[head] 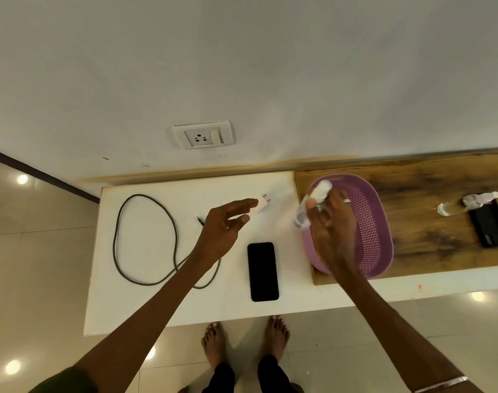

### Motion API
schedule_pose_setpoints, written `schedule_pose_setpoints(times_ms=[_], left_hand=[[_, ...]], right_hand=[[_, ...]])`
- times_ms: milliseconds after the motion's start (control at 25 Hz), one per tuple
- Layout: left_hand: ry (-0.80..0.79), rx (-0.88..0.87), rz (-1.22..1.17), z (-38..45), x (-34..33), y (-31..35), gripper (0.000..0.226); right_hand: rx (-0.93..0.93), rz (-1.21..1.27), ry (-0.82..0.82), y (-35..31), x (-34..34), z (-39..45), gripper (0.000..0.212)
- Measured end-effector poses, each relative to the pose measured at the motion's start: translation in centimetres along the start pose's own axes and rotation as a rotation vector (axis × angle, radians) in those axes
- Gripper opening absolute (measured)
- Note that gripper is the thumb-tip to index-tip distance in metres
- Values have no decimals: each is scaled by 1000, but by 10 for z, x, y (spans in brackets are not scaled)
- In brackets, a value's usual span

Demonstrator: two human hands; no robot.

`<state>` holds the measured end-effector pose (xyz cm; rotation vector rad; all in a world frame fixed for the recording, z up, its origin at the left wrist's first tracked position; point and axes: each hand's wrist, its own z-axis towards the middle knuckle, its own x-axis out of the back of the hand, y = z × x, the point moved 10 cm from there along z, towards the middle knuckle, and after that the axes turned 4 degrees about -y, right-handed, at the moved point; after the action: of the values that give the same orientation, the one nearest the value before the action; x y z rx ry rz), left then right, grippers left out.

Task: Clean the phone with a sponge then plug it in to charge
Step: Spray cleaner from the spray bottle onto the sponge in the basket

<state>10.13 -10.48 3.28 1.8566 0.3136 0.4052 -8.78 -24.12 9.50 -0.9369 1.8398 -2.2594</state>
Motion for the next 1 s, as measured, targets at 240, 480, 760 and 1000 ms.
schedule_pose_setpoints(times_ms=[240,480,760,1000], left_hand=[[60,112,150,-5,7,-40,30],[45,174,256,-5,1,-70,31],[55,201,307,-8,-3,-104,29],[11,161,396,-9,-15,-114,33]], right_hand=[[-52,-153,273,45,76,27,18],[-217,-166,247,115,61,37,22],[-237,-153,209,154,44,40,15],[-273,-174,137,164,35,43,14]])
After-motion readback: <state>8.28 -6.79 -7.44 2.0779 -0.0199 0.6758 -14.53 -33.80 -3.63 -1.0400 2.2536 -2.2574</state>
